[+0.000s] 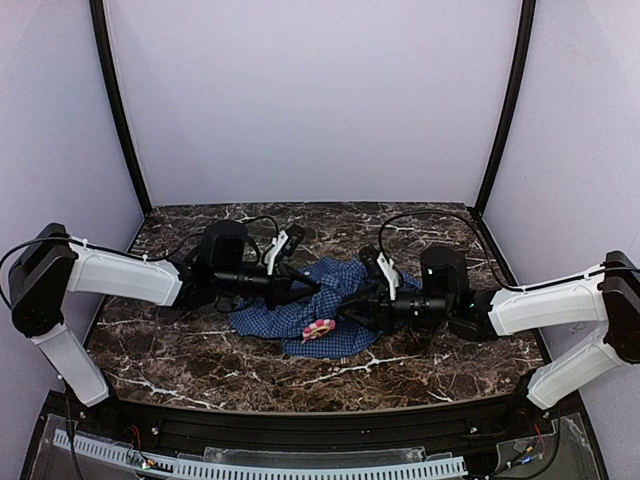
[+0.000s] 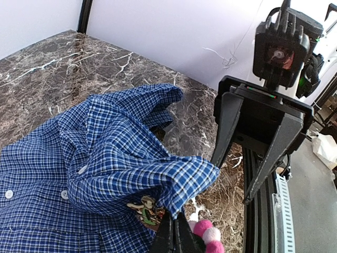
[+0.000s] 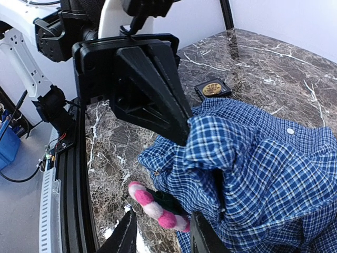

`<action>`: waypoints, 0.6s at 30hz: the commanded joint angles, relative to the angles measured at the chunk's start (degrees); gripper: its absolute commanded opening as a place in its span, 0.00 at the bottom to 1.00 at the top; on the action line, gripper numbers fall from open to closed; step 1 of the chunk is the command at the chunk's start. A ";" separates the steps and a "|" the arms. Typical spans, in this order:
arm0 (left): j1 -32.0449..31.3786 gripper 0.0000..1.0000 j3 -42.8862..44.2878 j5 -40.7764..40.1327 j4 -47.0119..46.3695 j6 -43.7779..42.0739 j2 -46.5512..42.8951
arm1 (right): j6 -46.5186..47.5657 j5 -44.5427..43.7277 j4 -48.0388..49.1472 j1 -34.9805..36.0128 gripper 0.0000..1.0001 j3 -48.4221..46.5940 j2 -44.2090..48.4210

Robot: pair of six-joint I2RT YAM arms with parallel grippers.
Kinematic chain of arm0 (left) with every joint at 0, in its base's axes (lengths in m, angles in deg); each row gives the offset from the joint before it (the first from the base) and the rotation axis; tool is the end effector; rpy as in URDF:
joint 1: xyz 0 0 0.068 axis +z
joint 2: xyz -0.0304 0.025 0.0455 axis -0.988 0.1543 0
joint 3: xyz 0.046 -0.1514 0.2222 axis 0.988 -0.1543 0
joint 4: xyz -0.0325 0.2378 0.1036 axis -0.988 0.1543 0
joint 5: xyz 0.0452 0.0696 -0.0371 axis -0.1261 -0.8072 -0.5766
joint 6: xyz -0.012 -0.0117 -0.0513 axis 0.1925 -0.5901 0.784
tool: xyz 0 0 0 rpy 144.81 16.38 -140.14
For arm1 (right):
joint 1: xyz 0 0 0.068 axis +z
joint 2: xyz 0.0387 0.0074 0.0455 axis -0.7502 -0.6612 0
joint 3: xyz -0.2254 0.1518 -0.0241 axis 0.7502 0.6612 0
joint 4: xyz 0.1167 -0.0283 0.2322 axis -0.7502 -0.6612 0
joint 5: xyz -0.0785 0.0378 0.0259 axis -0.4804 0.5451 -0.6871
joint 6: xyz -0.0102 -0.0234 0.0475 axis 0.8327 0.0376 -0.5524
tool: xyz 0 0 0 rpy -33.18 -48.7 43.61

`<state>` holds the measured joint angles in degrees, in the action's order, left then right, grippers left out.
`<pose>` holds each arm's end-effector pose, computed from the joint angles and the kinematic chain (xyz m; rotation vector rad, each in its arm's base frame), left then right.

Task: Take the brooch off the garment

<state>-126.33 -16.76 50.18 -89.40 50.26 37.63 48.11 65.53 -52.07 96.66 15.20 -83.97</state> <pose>0.2384 -0.2683 0.2148 1.0266 1.7656 -1.1808 0.1779 0.2208 0.2058 -0.9197 1.7902 1.1066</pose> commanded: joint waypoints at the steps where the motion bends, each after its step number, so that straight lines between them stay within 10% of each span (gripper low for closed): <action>1: 0.32 0.01 1.87 1.37 2.76 -1.54 -2.45 | -0.13 1.11 3.42 0.46 0.33 -0.53 -0.19; 18: 0.30 0.01 1.74 1.92 6.05 -3.66 -5.69 | -2.76 -2.34 0.88 -0.68 0.40 -5.80 -7.28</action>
<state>-126.29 -16.10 51.30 -83.92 47.44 34.22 45.92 64.04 -51.61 96.49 11.11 -90.55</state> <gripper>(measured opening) 0.012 0.375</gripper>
